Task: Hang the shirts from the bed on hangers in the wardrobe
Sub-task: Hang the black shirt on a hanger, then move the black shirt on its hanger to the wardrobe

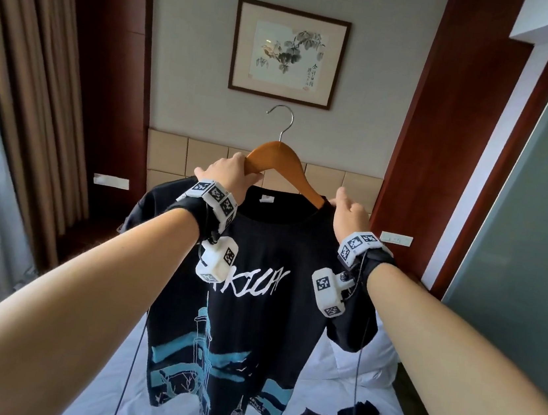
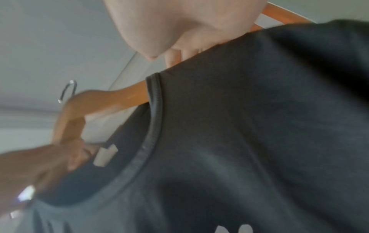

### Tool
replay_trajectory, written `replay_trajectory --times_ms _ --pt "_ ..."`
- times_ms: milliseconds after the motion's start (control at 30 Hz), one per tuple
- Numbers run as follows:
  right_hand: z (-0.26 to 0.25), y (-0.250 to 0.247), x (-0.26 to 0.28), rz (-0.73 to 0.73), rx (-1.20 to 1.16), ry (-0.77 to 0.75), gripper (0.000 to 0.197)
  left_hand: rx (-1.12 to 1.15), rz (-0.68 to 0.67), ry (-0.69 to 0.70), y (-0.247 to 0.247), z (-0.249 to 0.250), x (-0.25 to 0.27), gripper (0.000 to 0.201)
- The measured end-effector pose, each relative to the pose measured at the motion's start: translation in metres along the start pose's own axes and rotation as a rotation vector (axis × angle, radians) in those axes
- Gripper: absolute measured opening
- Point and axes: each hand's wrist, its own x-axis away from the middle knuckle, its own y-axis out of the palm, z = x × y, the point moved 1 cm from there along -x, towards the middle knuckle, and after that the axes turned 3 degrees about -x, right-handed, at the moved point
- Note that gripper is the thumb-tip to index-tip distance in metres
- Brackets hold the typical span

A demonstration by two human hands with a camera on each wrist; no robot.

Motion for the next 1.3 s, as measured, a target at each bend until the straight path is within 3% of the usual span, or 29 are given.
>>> replay_trajectory --times_ms 100,467,700,867,967,1133,1300 --pt "0.009 -0.005 0.001 -0.033 0.162 0.056 0.072 0.01 0.026 -0.007 0.002 -0.001 0.0 0.034" --pt "0.026 -0.024 0.004 0.029 0.203 0.138 0.064 0.055 0.025 0.013 0.016 0.006 0.006 0.035" --pt "0.008 -0.029 0.026 -0.003 0.191 -0.02 0.049 0.099 -0.011 0.047 0.022 0.018 0.014 0.035" --pt "-0.001 -0.022 0.037 -0.013 0.35 -0.209 0.033 0.132 -0.047 0.11 0.04 0.036 0.023 0.034" --pt "0.005 -0.029 0.043 -0.006 0.397 -0.192 0.026 0.157 -0.077 0.157 0.053 0.049 0.031 0.032" --pt "0.021 -0.067 0.06 -0.005 0.409 -0.158 0.008 0.205 -0.157 0.231 0.064 0.081 0.051 0.028" --pt "0.029 -0.134 0.078 0.051 0.497 -0.146 0.01 0.257 -0.229 0.323 0.05 0.137 0.08 0.017"
